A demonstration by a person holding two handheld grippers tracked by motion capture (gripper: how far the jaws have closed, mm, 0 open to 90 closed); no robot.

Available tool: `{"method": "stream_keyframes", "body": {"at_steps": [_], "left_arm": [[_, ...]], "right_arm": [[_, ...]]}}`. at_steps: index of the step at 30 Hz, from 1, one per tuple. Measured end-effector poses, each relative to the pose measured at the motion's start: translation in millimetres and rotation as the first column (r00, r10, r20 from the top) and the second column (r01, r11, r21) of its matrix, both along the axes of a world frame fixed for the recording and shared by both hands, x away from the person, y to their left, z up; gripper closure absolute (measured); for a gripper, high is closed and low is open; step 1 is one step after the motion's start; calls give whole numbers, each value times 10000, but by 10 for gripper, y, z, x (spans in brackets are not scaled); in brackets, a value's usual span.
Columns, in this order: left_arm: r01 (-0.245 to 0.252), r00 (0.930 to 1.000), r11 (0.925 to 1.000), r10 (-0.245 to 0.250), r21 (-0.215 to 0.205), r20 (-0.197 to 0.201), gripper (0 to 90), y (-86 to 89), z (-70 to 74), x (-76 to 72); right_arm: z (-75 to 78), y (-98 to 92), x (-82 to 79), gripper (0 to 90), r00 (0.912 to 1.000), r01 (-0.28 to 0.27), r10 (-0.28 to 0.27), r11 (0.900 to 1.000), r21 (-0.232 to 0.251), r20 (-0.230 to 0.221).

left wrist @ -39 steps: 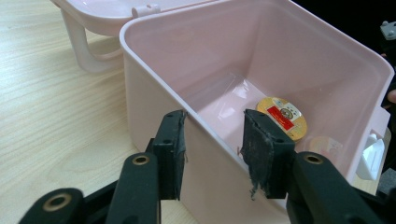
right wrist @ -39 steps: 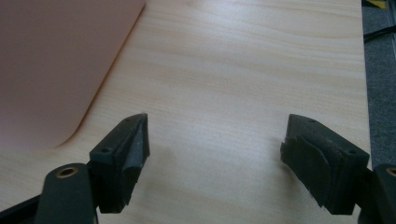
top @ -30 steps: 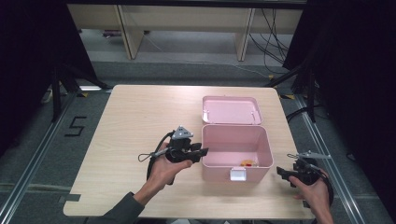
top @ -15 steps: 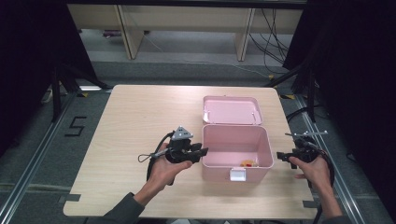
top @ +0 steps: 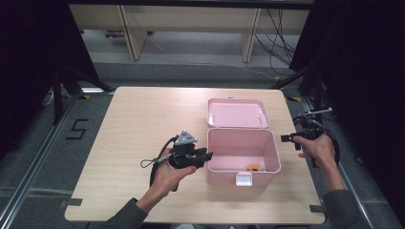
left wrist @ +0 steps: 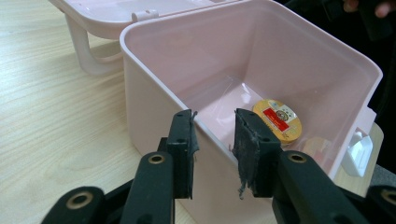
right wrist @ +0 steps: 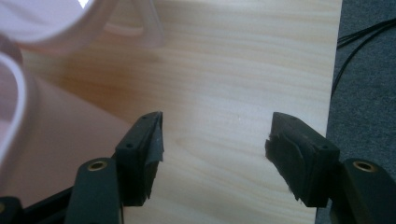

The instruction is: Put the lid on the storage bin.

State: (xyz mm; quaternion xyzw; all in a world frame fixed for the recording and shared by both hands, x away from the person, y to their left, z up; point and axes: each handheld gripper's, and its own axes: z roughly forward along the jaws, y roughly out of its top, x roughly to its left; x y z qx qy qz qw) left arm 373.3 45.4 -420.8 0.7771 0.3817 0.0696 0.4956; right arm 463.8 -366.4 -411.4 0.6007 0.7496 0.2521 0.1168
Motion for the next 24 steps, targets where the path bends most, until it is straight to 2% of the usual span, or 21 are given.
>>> {"method": "stream_keyframes", "body": {"at_steps": [2, 3, 4, 7, 14, 15, 16, 19, 21, 22, 23, 24], "left_arm": [[10, 10000, 10000, -10, -8, -2, 677, -1, 0, 1], [20, 10000, 10000, -20, -8, 7, 677, -1, 0, 1], [22, 10000, 10000, -22, -21, 3, 678, 2, -2, -1], [35, 10000, 10000, -34, -32, 35, 683, 8, 0, -7], [101, 9999, 9999, -101, -116, 8, 687, 14, -4, -4], [62, 10000, 9999, -62, -81, 27, 686, 15, -3, -7], [103, 9999, 9998, -102, -150, 46, 686, 15, -9, -5], [110, 9999, 9998, -109, -147, 66, 686, 14, -10, -5], [99, 9999, 9999, -99, -120, 35, 686, 21, -8, -5], [110, 9999, 9999, -110, -126, 32, 686, 22, -9, -5], [93, 9999, 9999, -93, -130, 46, 686, 19, -10, -6], [97, 9999, 9999, -97, -111, 53, 686, 20, -9, -6]], "right_arm": [[26, 5, 26, 365, 10000, 2, -4, 9998, -182, -88], [60, 46, 47, 365, 9988, 307, -305, 9995, 46, -381], [111, 49, 119, 365, 9998, -18, 12, 9996, -297, -205], [152, 79, 173, 370, 9999, -8, 4, 9996, -290, -144], [286, 158, 334, 431, 9996, 44, -48, 9999, -160, -273], [333, 199, 345, 431, 9967, 385, -377, 9992, 95, -725], [349, 183, 368, 434, 9978, 137, -139, 9999, -32, -645], [421, 225, 414, 447, 9961, 432, -417, 9989, 169, -782], [459, 254, 444, 457, 9971, 361, -354, 9993, 95, -677], [482, 283, 451, 462, 9964, 473, -457, 9987, 205, -714], [495, 286, 469, 467, 9978, 271, -267, 9996, 57, -605], [522, 327, 478, 473, 9962, 496, -472, 9983, 302, -737]]}}
